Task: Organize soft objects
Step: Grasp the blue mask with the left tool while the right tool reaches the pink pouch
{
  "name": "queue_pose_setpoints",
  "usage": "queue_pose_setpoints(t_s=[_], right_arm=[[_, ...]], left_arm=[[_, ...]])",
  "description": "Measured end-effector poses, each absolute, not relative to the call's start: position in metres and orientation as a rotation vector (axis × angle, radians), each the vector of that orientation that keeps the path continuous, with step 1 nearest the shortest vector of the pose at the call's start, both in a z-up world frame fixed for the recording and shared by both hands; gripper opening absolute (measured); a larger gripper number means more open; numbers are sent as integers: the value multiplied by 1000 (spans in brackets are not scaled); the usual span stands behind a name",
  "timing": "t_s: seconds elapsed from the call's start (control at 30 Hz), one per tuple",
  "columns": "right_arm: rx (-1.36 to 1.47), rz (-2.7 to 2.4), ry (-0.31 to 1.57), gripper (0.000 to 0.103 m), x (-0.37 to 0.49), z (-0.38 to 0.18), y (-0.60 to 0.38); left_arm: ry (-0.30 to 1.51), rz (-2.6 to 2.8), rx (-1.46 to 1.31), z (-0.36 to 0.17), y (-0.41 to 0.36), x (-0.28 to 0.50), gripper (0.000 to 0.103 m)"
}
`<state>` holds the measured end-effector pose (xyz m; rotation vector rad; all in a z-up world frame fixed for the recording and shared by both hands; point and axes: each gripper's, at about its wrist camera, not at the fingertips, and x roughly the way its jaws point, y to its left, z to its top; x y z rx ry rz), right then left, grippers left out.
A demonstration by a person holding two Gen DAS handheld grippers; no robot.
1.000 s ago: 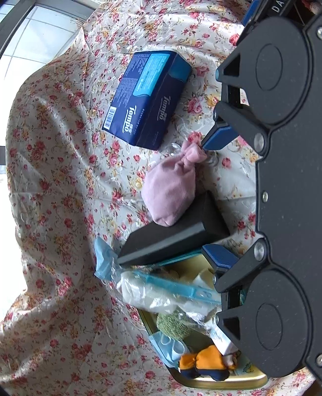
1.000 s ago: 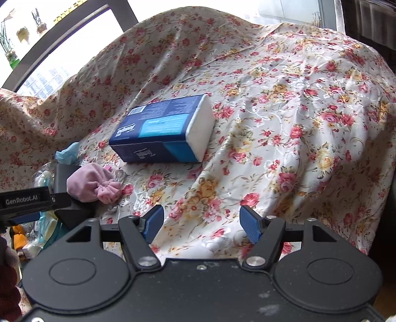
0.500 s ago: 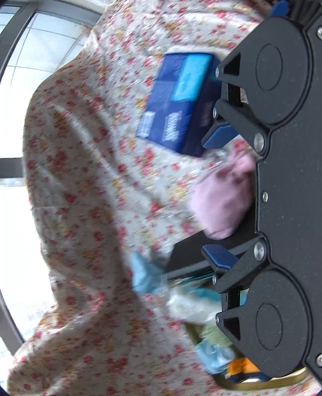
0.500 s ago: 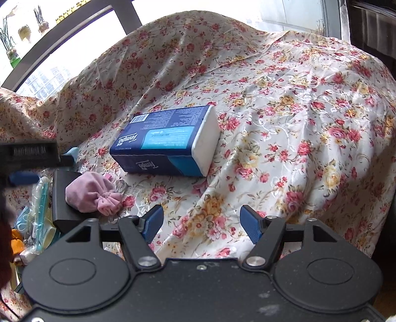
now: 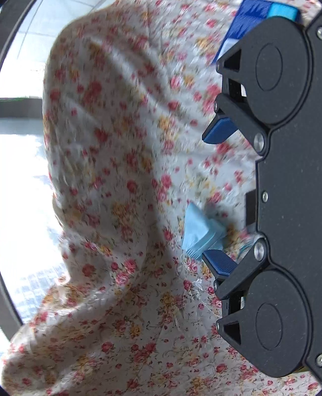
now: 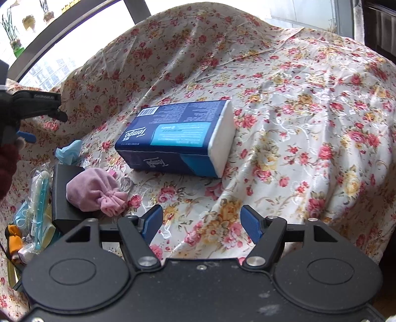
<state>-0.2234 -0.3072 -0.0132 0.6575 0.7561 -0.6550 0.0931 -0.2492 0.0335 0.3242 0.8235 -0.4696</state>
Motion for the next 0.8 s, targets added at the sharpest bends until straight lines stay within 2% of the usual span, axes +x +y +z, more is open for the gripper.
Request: queue_pose_setpoints(t_s=[0.37,0.8], right_arm=[[654,-594,780,69,-195,-25,-313],[517,-447,775,70,-150,-17,-283]], left_arm=[[1005,-330,211,-6,-224,193,90],[1162,-325,192,-49,-227,230,90]])
